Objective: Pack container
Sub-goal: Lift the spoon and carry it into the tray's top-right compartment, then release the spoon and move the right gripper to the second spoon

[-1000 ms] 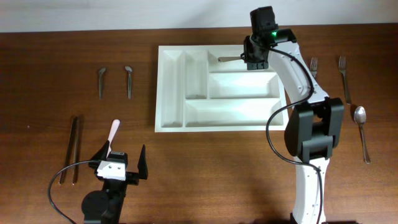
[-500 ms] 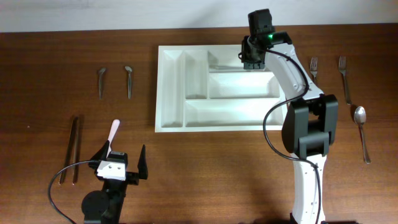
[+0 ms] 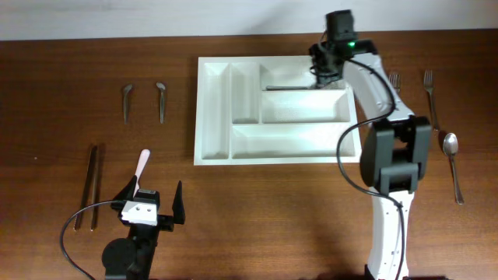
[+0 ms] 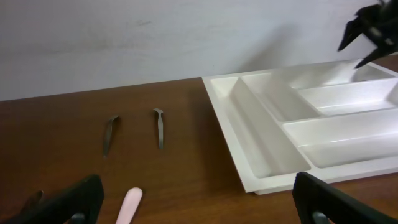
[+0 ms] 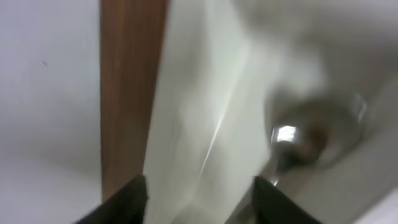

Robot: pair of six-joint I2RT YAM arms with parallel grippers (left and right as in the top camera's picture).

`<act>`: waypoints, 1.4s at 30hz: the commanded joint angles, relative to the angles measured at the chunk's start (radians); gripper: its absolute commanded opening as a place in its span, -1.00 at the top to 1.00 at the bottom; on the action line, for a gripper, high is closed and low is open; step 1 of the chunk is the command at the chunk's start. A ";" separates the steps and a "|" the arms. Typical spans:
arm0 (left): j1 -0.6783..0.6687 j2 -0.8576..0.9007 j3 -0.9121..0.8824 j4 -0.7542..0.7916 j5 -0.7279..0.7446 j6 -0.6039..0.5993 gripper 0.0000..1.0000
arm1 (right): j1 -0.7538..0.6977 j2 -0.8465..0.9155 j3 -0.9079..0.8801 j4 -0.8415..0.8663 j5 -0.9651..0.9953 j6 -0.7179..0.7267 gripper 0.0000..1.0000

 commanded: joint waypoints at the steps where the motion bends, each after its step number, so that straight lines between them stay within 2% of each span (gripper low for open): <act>1: 0.007 -0.007 -0.006 0.003 -0.007 0.016 -0.99 | -0.089 -0.080 0.103 -0.012 -0.036 -0.402 -0.33; 4: 0.007 -0.007 -0.006 0.003 -0.007 0.016 -0.98 | -0.155 -0.124 0.183 -0.096 -0.045 -0.695 -0.67; 7: 0.007 -0.007 -0.006 0.003 -0.007 0.016 -0.98 | -0.232 -0.171 0.286 -0.254 -0.110 -1.046 -0.99; 12: 0.007 -0.007 -0.006 0.003 -0.007 0.016 -0.98 | -0.371 -0.224 0.453 -0.573 -0.118 -1.366 -0.97; 16: 0.007 -0.007 -0.006 0.003 -0.007 0.016 -0.98 | -0.489 -0.254 0.543 -0.837 -0.117 -1.550 -0.98; 19: 0.007 -0.007 -0.006 0.003 -0.007 0.016 -0.98 | -0.566 -0.259 0.560 -0.974 -0.100 -1.642 -0.97; 20: 0.007 -0.007 -0.006 0.003 -0.007 0.016 -0.98 | -0.587 -0.265 0.543 -0.973 -0.091 -1.627 -0.97; 25: 0.007 -0.007 -0.006 0.003 -0.007 0.016 -0.98 | -0.650 -0.267 0.457 -0.973 -0.049 -1.754 -0.98; 29: 0.007 -0.007 -0.006 0.003 -0.007 0.016 -0.98 | -0.670 -0.255 0.321 -0.968 0.090 -1.851 -0.97; 33: 0.007 -0.007 -0.006 0.003 -0.007 0.016 -0.98 | -0.700 -0.249 0.078 -0.808 0.211 -1.877 -0.98; 35: 0.007 -0.007 -0.006 0.003 -0.007 0.016 -0.98 | -0.713 -0.249 -0.007 -0.743 0.241 -1.903 -0.86; 42: 0.007 -0.007 -0.006 0.003 -0.007 0.016 -0.98 | -0.757 -0.249 -0.214 -0.660 0.241 -1.999 -0.90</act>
